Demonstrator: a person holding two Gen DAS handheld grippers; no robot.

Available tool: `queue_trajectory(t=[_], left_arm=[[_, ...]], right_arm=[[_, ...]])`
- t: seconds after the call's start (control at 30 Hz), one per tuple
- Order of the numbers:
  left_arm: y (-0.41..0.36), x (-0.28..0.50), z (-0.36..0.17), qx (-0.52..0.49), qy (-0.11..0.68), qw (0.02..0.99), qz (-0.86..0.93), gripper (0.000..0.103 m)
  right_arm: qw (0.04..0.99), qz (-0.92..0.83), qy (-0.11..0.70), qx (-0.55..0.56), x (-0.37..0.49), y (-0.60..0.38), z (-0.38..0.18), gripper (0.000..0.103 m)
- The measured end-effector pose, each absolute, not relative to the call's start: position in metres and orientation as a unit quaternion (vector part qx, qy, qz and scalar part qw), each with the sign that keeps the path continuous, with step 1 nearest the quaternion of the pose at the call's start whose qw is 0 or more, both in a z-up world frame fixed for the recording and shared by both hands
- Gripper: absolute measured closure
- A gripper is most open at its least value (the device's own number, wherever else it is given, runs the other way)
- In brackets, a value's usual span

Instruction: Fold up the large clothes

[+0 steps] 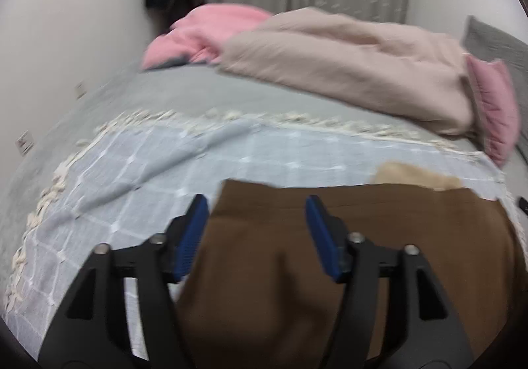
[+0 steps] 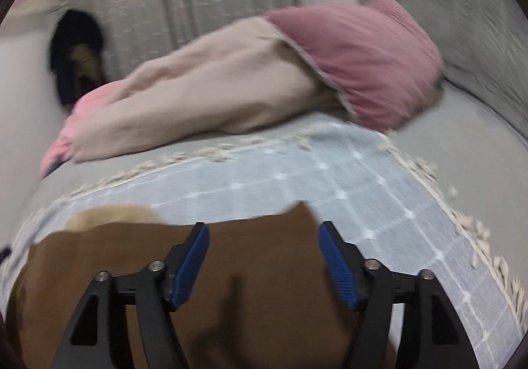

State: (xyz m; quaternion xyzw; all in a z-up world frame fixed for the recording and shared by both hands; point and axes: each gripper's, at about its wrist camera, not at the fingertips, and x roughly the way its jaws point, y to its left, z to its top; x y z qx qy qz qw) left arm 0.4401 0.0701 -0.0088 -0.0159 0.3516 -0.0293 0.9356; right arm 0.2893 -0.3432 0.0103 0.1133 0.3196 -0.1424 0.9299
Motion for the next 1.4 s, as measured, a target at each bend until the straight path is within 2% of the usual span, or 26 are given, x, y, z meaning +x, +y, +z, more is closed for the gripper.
queue_trajectory(t=[0.1, 0.2, 0.3, 0.37, 0.4, 0.43, 0.47, 0.53, 0.57, 0.63, 0.7, 0.8, 0.93, 1.13, 1.27, 1.4], left_arm=[[0.04, 0.434, -0.01, -0.017, 0.362, 0.929, -0.076, 0.031], [0.025, 0.444, -0.043, 0.007, 0.419, 0.905, -0.074, 0.031], [0.047, 0.451, -0.081, 0.026, 0.471, 0.881, -0.04, 0.03], [0.079, 0.446, -0.083, -0.018, 0.469, 0.882, -0.038, 0.03], [0.094, 0.445, -0.08, -0.042, 0.473, 0.88, -0.037, 0.036], [0.106, 0.444, -0.078, -0.058, 0.476, 0.877, -0.038, 0.051], [0.113, 0.441, -0.075, -0.061, 0.48, 0.875, -0.03, 0.056], [0.115, 0.436, -0.069, -0.029, 0.492, 0.87, 0.002, 0.058], [0.115, 0.433, -0.064, -0.005, 0.492, 0.87, 0.028, 0.056], [0.116, 0.42, -0.057, 0.007, 0.496, 0.867, 0.042, 0.042], [0.117, 0.396, -0.047, -0.022, 0.493, 0.87, 0.016, 0.036], [0.113, 0.367, -0.035, -0.047, 0.482, 0.875, -0.008, 0.022], [0.094, 0.333, -0.031, -0.042, 0.473, 0.879, -0.037, 0.021], [0.092, 0.303, -0.067, -0.035, 0.506, 0.861, -0.022, 0.021], [0.091, 0.283, -0.056, -0.014, 0.499, 0.867, 0.004, 0.021], [0.094, 0.26, -0.042, -0.021, 0.496, 0.868, 0.017, 0.021]], right_arm=[[0.933, -0.073, 0.34, 0.097, 0.305, -0.299, 0.009, 0.025], [0.915, -0.036, 0.384, 0.119, 0.321, -0.28, -0.016, 0.025], [0.9, -0.047, 0.42, 0.104, 0.322, -0.29, -0.046, 0.025], [0.906, -0.04, 0.405, 0.119, 0.304, -0.313, -0.05, 0.025], [0.903, -0.056, 0.405, 0.128, 0.295, -0.325, -0.05, 0.025], [0.899, -0.083, 0.409, 0.135, 0.285, -0.343, -0.051, 0.025], [0.896, -0.106, 0.411, 0.133, 0.277, -0.355, -0.05, 0.025], [0.881, -0.173, 0.422, 0.126, 0.258, -0.383, -0.049, 0.025], [0.872, -0.196, 0.429, 0.133, 0.251, -0.394, -0.047, 0.025], [0.864, -0.212, 0.426, 0.167, 0.228, -0.409, -0.039, 0.025], [0.872, -0.193, 0.412, 0.179, 0.208, -0.403, -0.028, 0.025], [0.889, -0.162, 0.395, 0.167, 0.177, -0.372, -0.013, 0.025], [0.894, -0.117, 0.397, 0.17, 0.167, -0.33, -0.006, 0.025], [0.876, -0.075, 0.434, 0.198, 0.156, -0.285, -0.018, 0.025], [0.849, -0.108, 0.471, 0.215, 0.137, -0.295, -0.043, 0.025], [0.855, -0.12, 0.463, 0.2, 0.12, -0.287, -0.031, 0.025]])
